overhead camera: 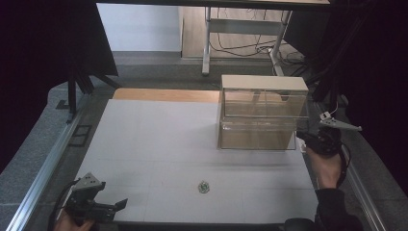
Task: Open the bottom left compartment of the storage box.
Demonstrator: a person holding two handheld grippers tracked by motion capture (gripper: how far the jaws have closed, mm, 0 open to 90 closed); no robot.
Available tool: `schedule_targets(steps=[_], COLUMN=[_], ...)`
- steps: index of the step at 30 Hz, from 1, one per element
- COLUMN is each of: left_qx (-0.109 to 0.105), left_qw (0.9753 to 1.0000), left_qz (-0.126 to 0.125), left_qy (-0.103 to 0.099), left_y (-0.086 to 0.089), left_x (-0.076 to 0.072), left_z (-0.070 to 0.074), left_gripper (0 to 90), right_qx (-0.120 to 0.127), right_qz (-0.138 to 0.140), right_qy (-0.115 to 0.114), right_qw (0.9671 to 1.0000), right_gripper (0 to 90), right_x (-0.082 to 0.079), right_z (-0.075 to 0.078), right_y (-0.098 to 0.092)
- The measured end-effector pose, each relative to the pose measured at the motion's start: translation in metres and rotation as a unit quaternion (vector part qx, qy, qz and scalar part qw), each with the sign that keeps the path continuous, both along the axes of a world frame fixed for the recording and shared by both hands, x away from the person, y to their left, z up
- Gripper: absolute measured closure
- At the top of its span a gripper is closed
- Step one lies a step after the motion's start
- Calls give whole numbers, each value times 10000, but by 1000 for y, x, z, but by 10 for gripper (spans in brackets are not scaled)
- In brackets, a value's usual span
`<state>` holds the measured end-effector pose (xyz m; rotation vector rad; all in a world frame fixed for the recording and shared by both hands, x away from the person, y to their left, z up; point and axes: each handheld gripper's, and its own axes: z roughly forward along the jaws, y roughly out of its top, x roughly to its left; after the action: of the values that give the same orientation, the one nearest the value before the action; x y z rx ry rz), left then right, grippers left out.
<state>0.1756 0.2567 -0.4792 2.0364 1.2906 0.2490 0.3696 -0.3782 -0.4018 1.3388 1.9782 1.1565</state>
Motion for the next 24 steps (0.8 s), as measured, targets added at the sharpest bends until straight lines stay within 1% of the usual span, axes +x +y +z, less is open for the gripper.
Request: schedule_targets(steps=[5,10,15,22,24], left_qx=[17,52,92,43,42], left_qw=[10000,10000,9999,10000,10000], left_qz=[-29,-31,-39,-64,-87], left_qy=[7,6,13,45,18], left_y=[-1,-1,-2,-2,-3], left_x=[0,0,0,1,0], left_z=[0,0,0,1,1], left_gripper=[0,0,0,0,0], right_qx=[-31,-47,-62,-56,-51], right_qz=[-18,-57,-56,-58,-57], right_qy=[-53,-8,1,6,3], right_qw=[10000,10000,10000,10000,10000], right_gripper=[898,898,899,898,898], right_x=[6,12,12,12,12], right_z=[6,6,6,6,6], right_y=[3,3,4,3,3])
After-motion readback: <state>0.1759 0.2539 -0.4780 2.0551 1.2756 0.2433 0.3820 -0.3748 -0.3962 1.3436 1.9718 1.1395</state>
